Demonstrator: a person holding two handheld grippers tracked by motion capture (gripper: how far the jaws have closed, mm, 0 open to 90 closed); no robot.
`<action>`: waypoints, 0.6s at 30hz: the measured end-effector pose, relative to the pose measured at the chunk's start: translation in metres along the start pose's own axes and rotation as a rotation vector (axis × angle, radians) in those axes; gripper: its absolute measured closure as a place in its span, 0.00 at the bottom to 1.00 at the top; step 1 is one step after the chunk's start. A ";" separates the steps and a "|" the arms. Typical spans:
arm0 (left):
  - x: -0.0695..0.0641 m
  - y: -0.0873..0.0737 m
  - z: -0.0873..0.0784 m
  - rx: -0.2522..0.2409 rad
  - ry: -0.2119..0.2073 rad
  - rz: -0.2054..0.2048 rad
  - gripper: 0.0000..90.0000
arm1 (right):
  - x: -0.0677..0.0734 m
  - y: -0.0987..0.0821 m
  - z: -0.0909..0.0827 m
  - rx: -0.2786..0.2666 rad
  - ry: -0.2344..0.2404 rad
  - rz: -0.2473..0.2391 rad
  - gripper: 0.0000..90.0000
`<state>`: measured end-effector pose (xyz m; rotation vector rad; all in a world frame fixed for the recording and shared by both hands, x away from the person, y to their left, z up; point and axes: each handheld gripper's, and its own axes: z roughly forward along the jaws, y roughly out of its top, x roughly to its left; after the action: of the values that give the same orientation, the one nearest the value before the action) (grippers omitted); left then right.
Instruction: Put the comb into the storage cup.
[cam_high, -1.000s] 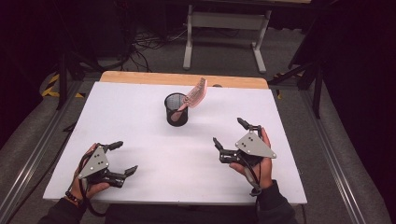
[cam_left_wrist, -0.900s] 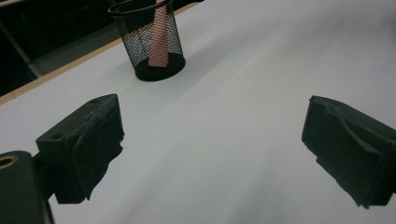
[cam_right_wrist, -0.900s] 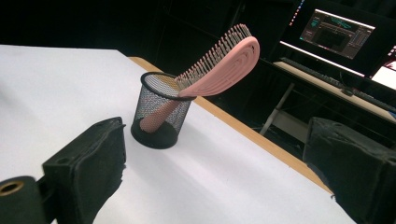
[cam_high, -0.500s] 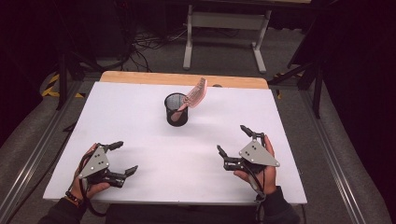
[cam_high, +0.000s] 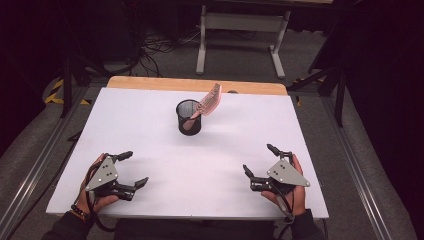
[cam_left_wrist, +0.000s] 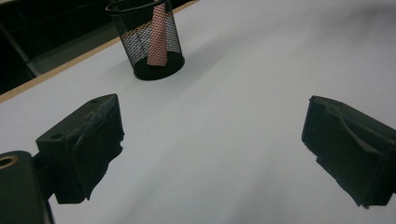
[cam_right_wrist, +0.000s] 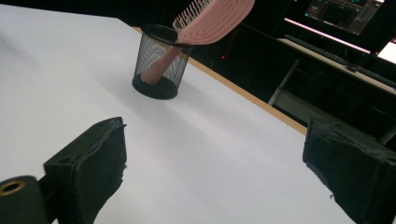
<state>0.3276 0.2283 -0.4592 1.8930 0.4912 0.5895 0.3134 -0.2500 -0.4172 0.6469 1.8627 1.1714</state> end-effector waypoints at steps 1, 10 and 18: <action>0.000 0.000 0.000 0.000 0.001 -0.001 0.07 | -0.001 -0.005 -0.001 0.012 -0.002 -0.001 0.08; 0.000 0.001 0.001 -0.002 0.003 -0.006 0.07 | 0.000 -0.024 -0.006 0.041 0.001 0.017 0.08; 0.000 0.000 0.002 -0.001 -0.003 -0.013 0.07 | -0.003 -0.043 -0.016 0.059 -0.004 0.055 0.05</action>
<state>0.3287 0.2267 -0.4599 1.8889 0.5004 0.5780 0.3019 -0.2786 -0.4511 0.7373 1.8924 1.1525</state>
